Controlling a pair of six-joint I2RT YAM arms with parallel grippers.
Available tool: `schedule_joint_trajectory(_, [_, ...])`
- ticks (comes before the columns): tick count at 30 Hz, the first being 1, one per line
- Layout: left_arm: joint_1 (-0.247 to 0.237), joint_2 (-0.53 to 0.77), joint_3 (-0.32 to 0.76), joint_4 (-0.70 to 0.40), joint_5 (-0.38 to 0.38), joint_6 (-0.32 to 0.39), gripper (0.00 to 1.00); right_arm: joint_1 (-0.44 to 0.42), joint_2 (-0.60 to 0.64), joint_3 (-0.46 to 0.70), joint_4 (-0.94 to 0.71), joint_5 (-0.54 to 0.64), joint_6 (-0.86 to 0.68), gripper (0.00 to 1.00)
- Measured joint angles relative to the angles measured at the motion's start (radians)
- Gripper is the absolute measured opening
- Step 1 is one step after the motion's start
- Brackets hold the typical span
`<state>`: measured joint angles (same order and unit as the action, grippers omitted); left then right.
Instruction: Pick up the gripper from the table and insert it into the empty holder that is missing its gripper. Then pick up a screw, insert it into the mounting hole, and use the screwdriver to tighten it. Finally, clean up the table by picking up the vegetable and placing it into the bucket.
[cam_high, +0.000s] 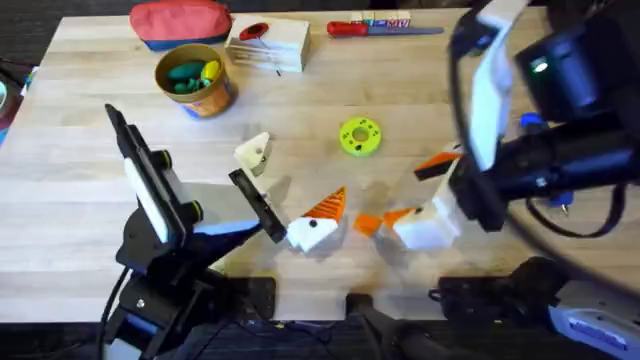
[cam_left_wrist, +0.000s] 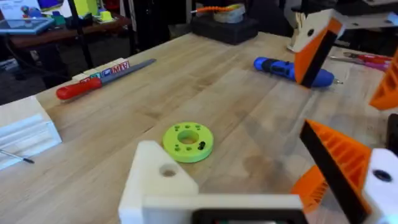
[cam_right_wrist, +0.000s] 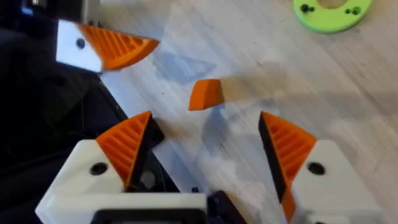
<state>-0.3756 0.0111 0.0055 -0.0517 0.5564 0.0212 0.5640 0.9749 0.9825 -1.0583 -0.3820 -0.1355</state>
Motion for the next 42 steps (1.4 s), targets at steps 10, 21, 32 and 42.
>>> schedule_joint_trajectory(10, [0.000,0.000,0.000,0.000,0.000,0.000,0.987,0.239,0.165,0.000,0.000,0.147,-0.011,0.994])
schedule_joint_trajectory(21, [0.000,0.000,0.000,0.000,0.000,0.000,0.985,0.259,0.384,0.000,0.055,0.157,-0.007,0.992])
schedule_joint_trajectory(32, [0.000,0.000,0.000,0.000,0.000,0.000,0.987,0.259,0.454,0.000,0.108,0.136,-0.003,0.672])
schedule_joint_trajectory(42, [0.000,0.000,0.000,0.000,0.000,0.000,0.987,0.259,0.454,0.000,0.088,0.130,-0.002,0.298])
